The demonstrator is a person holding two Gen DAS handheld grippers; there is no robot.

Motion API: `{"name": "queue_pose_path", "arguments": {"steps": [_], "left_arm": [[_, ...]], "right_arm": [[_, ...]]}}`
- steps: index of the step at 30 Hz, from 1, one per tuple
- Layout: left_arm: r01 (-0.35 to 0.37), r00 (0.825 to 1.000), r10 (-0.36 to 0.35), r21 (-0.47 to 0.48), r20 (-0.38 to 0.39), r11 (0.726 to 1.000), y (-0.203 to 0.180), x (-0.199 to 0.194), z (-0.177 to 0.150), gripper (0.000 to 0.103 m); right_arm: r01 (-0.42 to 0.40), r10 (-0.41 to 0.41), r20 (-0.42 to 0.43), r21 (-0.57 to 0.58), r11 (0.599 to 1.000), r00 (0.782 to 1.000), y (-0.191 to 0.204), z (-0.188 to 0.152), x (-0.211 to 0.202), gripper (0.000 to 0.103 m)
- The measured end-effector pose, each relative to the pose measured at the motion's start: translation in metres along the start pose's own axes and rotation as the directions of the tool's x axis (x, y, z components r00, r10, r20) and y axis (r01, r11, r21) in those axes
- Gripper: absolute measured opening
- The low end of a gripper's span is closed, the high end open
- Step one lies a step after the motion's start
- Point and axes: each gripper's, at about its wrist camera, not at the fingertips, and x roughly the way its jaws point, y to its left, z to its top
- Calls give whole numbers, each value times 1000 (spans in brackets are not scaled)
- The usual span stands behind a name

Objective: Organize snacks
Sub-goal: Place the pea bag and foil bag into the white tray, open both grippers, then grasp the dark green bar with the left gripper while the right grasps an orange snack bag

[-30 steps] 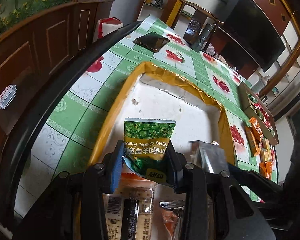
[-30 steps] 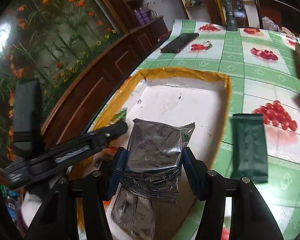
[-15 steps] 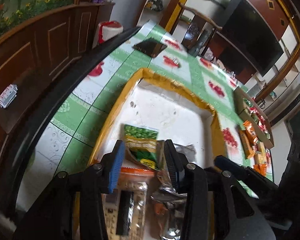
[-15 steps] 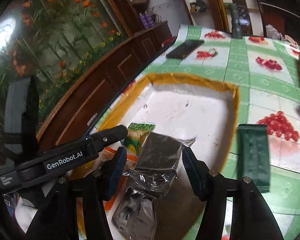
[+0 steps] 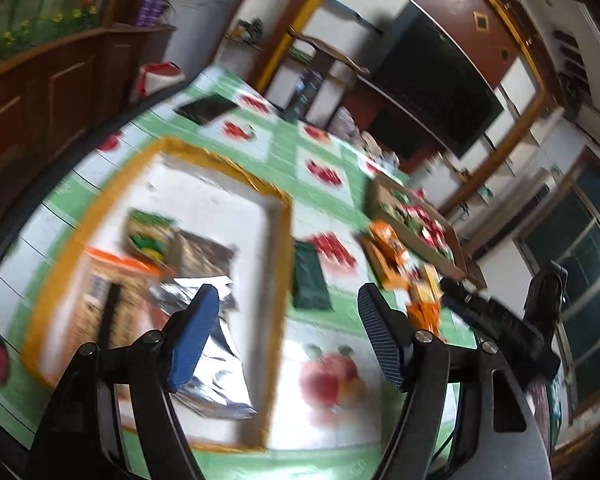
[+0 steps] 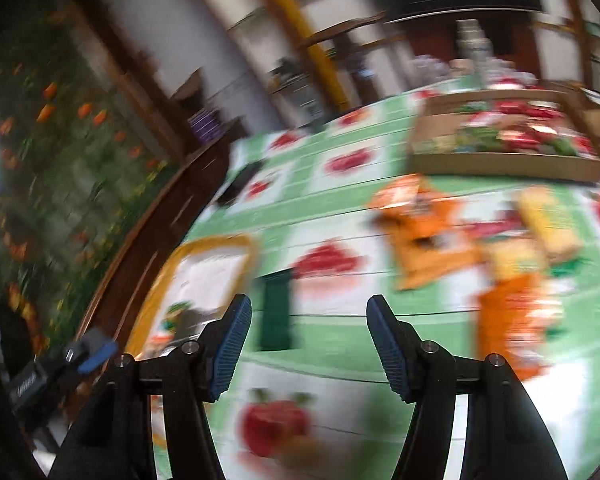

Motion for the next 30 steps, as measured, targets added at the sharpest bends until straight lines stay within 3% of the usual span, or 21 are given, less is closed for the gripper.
{"name": "queue_pose_path", "arguments": {"steps": [5, 8, 16, 23, 26, 28, 30], "left_arm": [[-1, 998, 3, 33, -55, 999, -24, 14, -13, 71], [-4, 997, 8, 56, -77, 998, -35, 18, -19, 71], [-34, 993, 43, 85, -107, 996, -48, 25, -30, 71], [-53, 988, 67, 103, -140, 993, -54, 39, -35, 71], [-62, 985, 81, 124, -151, 990, -60, 48, -36, 71], [-69, 983, 93, 147, -158, 987, -65, 55, -36, 71], [-83, 981, 113, 181, -159, 980, -72, 64, -35, 71]], "right_arm": [[79, -82, 25, 95, 992, 996, -60, 0, -28, 64], [125, -128, 31, 91, 988, 991, -77, -6, -32, 68], [282, -282, -6, 43, 958, 959, -86, -22, 2, 68], [364, -363, 19, -56, 930, 932, -73, -26, 24, 68], [370, -369, 31, -77, 926, 929, -71, -28, 28, 63], [376, -375, 31, -105, 921, 927, -70, -32, 32, 43], [338, -338, 20, -100, 936, 941, -71, -33, 32, 43]]}}
